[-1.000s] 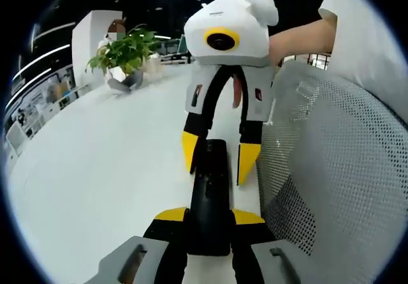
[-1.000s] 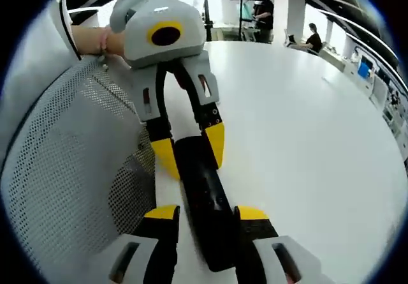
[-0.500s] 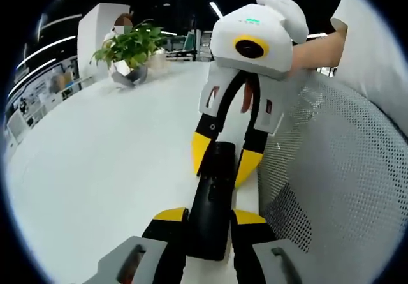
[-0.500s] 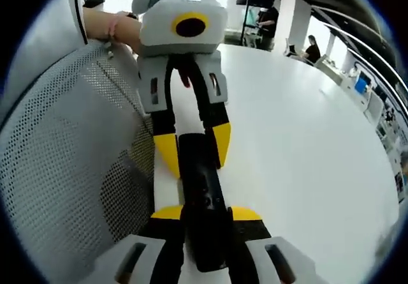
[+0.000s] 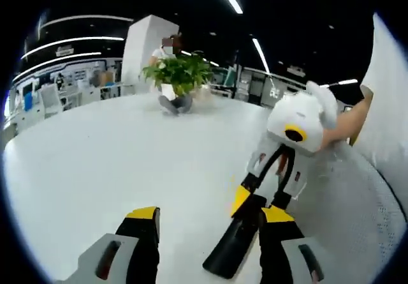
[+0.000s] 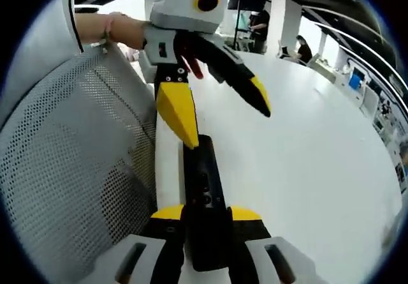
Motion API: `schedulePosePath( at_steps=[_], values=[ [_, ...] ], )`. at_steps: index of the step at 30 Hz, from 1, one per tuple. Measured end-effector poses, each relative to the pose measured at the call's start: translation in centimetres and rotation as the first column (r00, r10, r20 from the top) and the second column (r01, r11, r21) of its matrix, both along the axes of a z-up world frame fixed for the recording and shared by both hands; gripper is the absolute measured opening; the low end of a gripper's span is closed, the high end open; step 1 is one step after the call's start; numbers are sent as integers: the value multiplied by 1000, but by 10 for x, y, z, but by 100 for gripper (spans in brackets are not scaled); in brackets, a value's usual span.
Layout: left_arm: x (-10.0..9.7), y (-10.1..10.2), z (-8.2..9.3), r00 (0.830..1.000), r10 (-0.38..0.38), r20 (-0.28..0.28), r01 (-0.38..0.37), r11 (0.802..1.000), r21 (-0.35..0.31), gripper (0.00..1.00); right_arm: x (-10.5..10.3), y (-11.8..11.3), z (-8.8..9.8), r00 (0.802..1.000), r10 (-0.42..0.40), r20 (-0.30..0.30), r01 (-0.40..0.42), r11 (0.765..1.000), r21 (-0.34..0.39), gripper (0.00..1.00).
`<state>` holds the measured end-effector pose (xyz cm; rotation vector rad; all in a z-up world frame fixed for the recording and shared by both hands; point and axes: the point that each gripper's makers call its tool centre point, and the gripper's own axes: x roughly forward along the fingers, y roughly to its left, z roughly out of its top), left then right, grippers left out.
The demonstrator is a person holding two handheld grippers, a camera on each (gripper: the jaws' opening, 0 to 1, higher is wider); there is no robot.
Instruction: Press the specified remote control buttons in sequence, fully releasing each button before pressing the next.
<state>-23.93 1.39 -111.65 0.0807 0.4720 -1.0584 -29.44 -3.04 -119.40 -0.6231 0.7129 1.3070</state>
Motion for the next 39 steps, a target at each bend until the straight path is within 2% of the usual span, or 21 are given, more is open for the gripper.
schedulePosePath(
  at_steps=[2, 4, 7, 9, 10, 11, 13, 14, 15, 16, 18, 22, 24, 26, 27, 28, 29, 31, 34, 36, 39],
  values=[
    [4, 10, 12, 998, 51, 40, -51, 999, -13, 70, 1, 2, 0, 1000, -5, 2, 5, 1000, 6, 22],
    [5, 17, 23, 993, 99, 72, -96, 995, -39, 83, 2, 3, 0, 1000, -8, 2, 8, 1000, 10, 22],
    [7, 29, 49, 968, 209, 139, -190, 971, -143, 99, 3, 4, 1, 1000, -13, 2, 13, 1000, 18, 22],
    [5, 39, 63, 948, 279, 153, -247, 948, -201, 100, 3, 4, 1, 1000, -14, 2, 14, 1000, 19, 22],
    [4, 45, 70, 930, 330, 162, -288, 928, -235, 100, 4, 4, 0, 1000, -15, 1, 15, 1000, 19, 22],
    [4, 48, 74, 920, 349, 176, -304, 922, -241, 100, 4, 4, 0, 1000, -14, 2, 14, 1000, 19, 22],
    [4, 57, 83, 883, 409, 231, -357, 904, -237, 100, 3, 4, 1, 1000, -17, 1, 17, 1000, 22, 22],
    [3, 61, 89, 857, 436, 276, -381, 895, -232, 100, 3, 4, 1, 1000, -19, 1, 19, 1000, 23, 22],
    [1, 62, 94, 840, 450, 302, -390, 889, -239, 100, 3, 4, 1, 1000, -22, 2, 22, 999, 24, 22],
    [-2, 63, 102, 812, 467, 351, -397, 882, -255, 100, 3, 5, 1, 1000, -26, 1, 26, 999, 24, 22],
    [-7, 66, 106, 777, 489, 396, -411, 871, -268, 100, 3, 5, 1, 999, -33, 2, 33, 999, 24, 22],
    [-13, 72, 104, 740, 531, 413, -443, 847, -294, 100, 4, 5, 1, 999, -44, 3, 44, 999, 29, 22],
    [-14, 76, 93, 740, 548, 390, -473, 837, -276, 100, 4, 6, 1, 999, -40, 7, 40, 999, 28, 22],
    [-13, 79, 77, 766, 556, 323, -516, 831, -206, 100, 4, 6, 1, 999, -40, 5, 40, 999, 26, 22],
    [-11, 80, 73, 774, 564, 288, -529, 826, -197, 100, 4, 6, 1, 999, -34, 8, 34, 999, 18, 22],
    [-10, 79, 72, 775, 563, 288, -524, 827, -205, 100, 4, 6, 1, 999, -35, 6, 35, 999, 15, 22],
    [-10, 81, 67, 780, 563, 275, -533, 827, -182, 100, 4, 6, 1, 999, -37, 4, 37, 999, 13, 22],
    [-10, 84, 62, 779, 569, 264, -549, 822, -152, 100, 4, 6, 1, 999, -34, 5, 34, 999, 7, 22],
    [-10, 87, 57, 789, 560, 252, -546, 828, -129, 100, 7, 4, 2, 999, -30, 28, 30, 999, -10, 21],
    [-11, 89, 57, 784, 578, 224, -563, 815, -132, 100, 11, 1, 2, 999, -33, 43, 34, 999, -22, 21],
    [-11, 93, 57, 774, 593, 223, -577, 805, -138, 100, 18, -1, 2, 998, -34, 45, 35, 999, -25, 21]
  ],
)
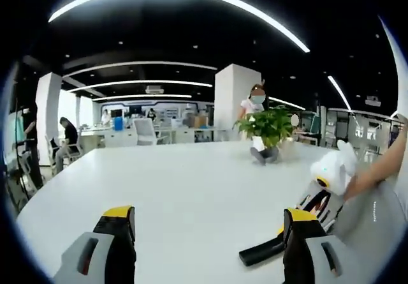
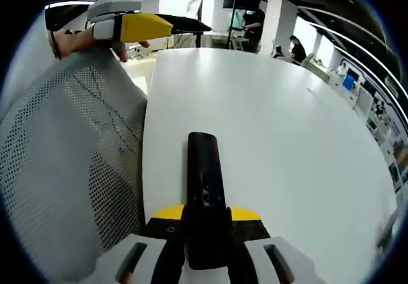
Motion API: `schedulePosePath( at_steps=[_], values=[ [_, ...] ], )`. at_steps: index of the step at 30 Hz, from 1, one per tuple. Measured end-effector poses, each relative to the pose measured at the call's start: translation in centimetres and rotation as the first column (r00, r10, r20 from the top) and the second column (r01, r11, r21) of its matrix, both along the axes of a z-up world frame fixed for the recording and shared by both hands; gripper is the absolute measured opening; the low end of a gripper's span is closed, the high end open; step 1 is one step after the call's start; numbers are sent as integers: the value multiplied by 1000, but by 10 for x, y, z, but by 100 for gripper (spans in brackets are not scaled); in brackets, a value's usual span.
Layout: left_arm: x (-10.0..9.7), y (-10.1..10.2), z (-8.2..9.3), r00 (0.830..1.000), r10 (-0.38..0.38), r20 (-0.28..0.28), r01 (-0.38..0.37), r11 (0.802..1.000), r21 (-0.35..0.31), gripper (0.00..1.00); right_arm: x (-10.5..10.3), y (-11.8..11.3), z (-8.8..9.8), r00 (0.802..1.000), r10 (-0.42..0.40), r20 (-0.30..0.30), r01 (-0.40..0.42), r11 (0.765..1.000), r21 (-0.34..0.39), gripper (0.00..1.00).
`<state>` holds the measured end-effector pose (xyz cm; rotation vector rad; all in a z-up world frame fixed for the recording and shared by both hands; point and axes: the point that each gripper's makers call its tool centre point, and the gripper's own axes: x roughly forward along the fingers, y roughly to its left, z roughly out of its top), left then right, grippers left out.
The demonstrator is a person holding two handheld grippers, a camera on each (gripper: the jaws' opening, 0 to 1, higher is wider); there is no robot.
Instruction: Press the specified remote control buttons in sequence, fully releasing each button before pressing the next.
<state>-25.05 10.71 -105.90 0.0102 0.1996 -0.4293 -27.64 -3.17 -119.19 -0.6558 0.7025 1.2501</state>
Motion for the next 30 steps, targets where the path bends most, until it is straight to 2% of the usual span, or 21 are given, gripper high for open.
schedulePosePath(
  at_steps=[5, 13, 15, 22, 30],
  values=[
    [-1, 2, -3, 1000, 11, -17, -11, 1000, 4, 100, 15, -4, -1, 998, -40, -49, 40, 999, 3, 21],
    [1, 1, -7, 999, 7, -32, -7, 1000, 14, 100, 48, -11, -1, 996, -76, -42, 75, 997, -18, 21],
    [1, 2, -7, 1000, 6, -31, -6, 1000, 11, 98, 52, -9, 2, 991, -112, -80, 112, 994, -8, 20],
    [1, 2, -8, 999, 7, -40, -7, 1000, -2, 96, 82, -14, 2, 995, -84, -45, 81, 995, -54, 20],
    [1, 3, -9, 999, 7, -44, -7, 1000, -8, 95, 110, -21, -1, 996, -72, -57, 67, 994, -90, 20]
  ],
)
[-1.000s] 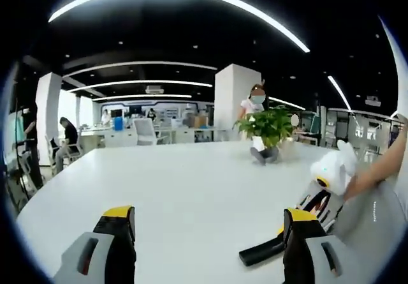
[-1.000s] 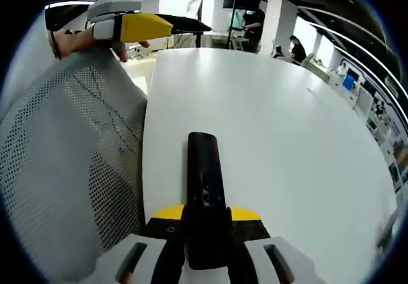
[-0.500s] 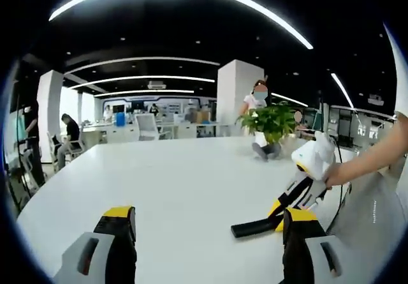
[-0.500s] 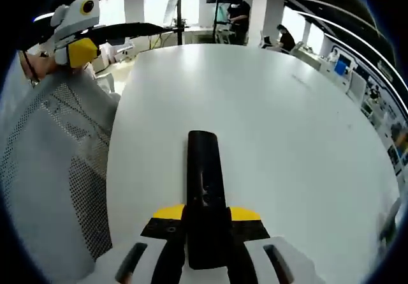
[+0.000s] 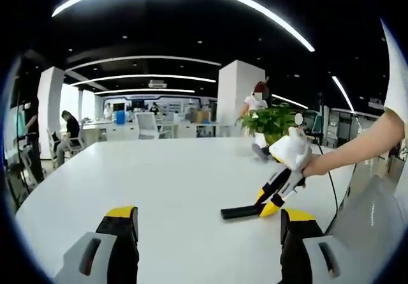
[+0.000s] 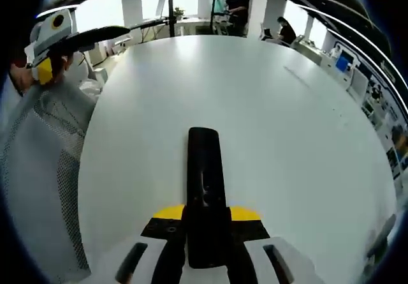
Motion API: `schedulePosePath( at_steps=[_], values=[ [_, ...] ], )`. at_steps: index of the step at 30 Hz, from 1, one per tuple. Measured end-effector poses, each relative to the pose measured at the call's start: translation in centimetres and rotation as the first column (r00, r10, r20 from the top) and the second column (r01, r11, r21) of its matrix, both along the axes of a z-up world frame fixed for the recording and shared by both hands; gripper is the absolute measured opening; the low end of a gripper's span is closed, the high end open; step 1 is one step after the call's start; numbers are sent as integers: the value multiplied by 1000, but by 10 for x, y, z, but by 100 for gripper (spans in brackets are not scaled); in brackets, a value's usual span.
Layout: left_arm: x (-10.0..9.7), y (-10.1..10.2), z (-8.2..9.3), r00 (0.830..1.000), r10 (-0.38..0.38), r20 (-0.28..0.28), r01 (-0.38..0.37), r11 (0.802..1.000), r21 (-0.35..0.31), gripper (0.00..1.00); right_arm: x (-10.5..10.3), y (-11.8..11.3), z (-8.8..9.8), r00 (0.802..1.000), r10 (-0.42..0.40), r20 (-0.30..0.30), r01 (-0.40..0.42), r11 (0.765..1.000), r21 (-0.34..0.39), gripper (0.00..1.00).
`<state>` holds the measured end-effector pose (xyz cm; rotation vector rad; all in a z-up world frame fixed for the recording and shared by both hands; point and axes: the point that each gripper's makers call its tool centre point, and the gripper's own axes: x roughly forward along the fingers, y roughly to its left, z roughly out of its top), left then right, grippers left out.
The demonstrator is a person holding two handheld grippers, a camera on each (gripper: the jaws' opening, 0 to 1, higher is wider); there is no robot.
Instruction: Press the specified remote control buttons in sequence, fully releasing each button before pressing the next.
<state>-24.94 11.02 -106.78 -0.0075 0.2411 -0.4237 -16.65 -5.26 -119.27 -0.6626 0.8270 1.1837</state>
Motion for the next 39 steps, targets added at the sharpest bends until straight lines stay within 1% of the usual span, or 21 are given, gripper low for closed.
schedulePosePath(
  at_steps=[4, 10, 13, 19, 22, 24, 26, 28, 30, 33, 35, 36, 37, 38, 39],
  values=[
    [0, 0, -1, 1000, -2, -4, 2, 1000, 2, 94, 6, 1, 1, 1000, 19, -10, -19, 1000, -20, 20],
    [-1, -1, 0, 1000, -5, -4, 5, 1000, -11, 94, 21, 2, 2, 999, 39, -21, -40, 998, -52, 20],
    [-1, 0, 0, 1000, -3, -5, 3, 1000, -8, 94, 34, 0, -1, 998, 53, -27, -54, 997, -62, 20],
    [-1, -1, -1, 1000, -7, -12, 7, 1000, -5, 94, 56, -3, -3, 998, 51, -36, -54, 996, -66, 21],
    [-2, -3, -3, 1000, -16, -20, 16, 1000, 0, 94, 66, -3, -4, 998, 49, -37, -52, 996, -66, 21],
    [-2, -4, -2, 1000, -18, -14, 18, 1000, -3, 94, 71, -2, -3, 998, 50, -41, -53, 996, -70, 21],
    [-2, -3, -3, 1000, -14, -23, 14, 1000, 1, 94, 73, -1, -3, 997, 58, -43, -61, 995, -82, 21],
    [-3, -4, -3, 1000, -18, -24, 18, 1000, 3, 93, 75, -1, -3, 995, 90, -42, -94, 991, -100, 21],
    [-3, -4, -5, 999, -19, -34, 19, 1000, 9, 92, 78, -1, -3, 996, 72, -58, -78, 992, -103, 21],
    [-3, -4, -5, 999, -24, -34, 25, 1000, 9, 91, 77, -2, -4, 996, 69, -58, -75, 991, -111, 21],
    [-4, -7, 0, 999, -34, -19, 33, 999, -20, 92, 77, -2, -4, 997, 51, -53, -56, 993, -104, 21],
    [-4, -8, 3, 999, -39, -3, 39, 999, -34, 93, 79, -2, -4, 998, 23, -52, -28, 996, -90, 21],
    [-4, -8, 9, 999, -40, 29, 41, 998, -44, 93, 79, -3, -4, 999, 32, -40, -35, 996, -87, 21],
    [-5, -7, 12, 999, -36, 39, 38, 998, -45, 94, 82, -1, -4, 999, -24, -37, 22, 999, -48, 21],
    [-5, -7, 13, 999, -31, 36, 33, 998, -53, 95, 81, 1, -3, 998, -51, -45, 50, 998, -22, 22]
  ],
)
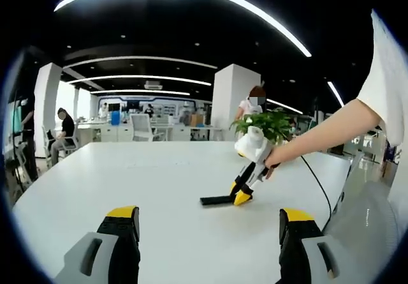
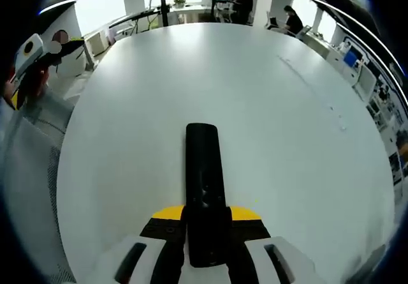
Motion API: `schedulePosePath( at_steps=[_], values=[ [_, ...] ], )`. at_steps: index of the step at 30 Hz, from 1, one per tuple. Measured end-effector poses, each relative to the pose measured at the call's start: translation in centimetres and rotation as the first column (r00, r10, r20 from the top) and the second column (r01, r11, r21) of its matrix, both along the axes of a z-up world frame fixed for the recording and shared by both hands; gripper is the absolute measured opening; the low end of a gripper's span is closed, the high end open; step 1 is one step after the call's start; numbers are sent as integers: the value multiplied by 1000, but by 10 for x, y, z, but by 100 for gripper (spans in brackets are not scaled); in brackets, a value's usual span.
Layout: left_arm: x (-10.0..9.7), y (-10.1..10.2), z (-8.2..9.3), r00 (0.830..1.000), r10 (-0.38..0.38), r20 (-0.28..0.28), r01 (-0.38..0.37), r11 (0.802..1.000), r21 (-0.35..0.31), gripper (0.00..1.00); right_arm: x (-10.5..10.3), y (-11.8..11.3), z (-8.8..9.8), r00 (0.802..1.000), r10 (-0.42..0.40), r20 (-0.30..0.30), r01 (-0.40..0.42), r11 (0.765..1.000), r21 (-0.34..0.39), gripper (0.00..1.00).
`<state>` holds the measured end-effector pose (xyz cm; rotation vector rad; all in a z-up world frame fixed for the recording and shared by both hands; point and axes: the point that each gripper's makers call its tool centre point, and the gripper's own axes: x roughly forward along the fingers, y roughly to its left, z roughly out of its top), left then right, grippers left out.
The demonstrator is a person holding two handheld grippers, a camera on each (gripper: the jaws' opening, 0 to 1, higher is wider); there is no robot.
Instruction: Press the specified remote control buttons in sequence, fully releasing each button before pressing the next.
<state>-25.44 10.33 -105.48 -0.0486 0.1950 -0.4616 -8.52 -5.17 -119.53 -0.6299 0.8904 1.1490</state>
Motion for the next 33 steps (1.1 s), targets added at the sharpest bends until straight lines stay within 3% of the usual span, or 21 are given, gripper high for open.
schedulePosePath(
  at_steps=[2, 4, 7, 9, 12, 14, 19, 22, 27, 33],
  values=[
    [1, 1, -1, 1000, 6, -10, -6, 1000, -7, 96, 1, 0, 2, 997, -72, -29, 73, 996, 56, 25],
    [1, 0, -3, 1000, 5, -14, -5, 1000, -2, 96, 3, 0, 8, 982, -173, -80, 182, 974, 133, 32],
    [1, 1, -2, 1000, 10, -11, -10, 1000, -2, 96, 3, 2, 28, 947, -281, -156, 315, 905, 284, 43],
    [1, 2, -2, 1000, 13, -11, -13, 1000, -7, 96, 8, -2, 46, 924, -354, -144, 382, 847, 370, 50],
    [2, 2, -3, 1000, 15, -14, -15, 1000, -2, 95, 4, -3, 80, 888, -430, -165, 448, 721, 529, 68],
    [1, 2, -4, 1000, 13, -19, -13, 1000, 1, 95, -1, -12, 90, 870, -465, -164, 471, 683, 559, 77],
    [1, 1, -4, 1000, 10, -23, -10, 1000, 3, 95, -21, -28, 105, 856, -504, -118, 470, 662, 583, 90],
    [1, 1, -4, 1000, 9, -23, -9, 1000, 1, 96, -35, -36, 112, 853, -518, -72, 454, 666, 592, 98],
    [1, 1, -4, 1000, 8, -21, -8, 1000, 3, 96, -57, -48, 119, 842, -537, -39, 443, 649, 619, 99],
    [1, 1, -7, 999, 9, -31, -9, 1000, 14, 96, -95, -62, 127, 808, -589, -9, 453, 611, 650, 99]
  ],
)
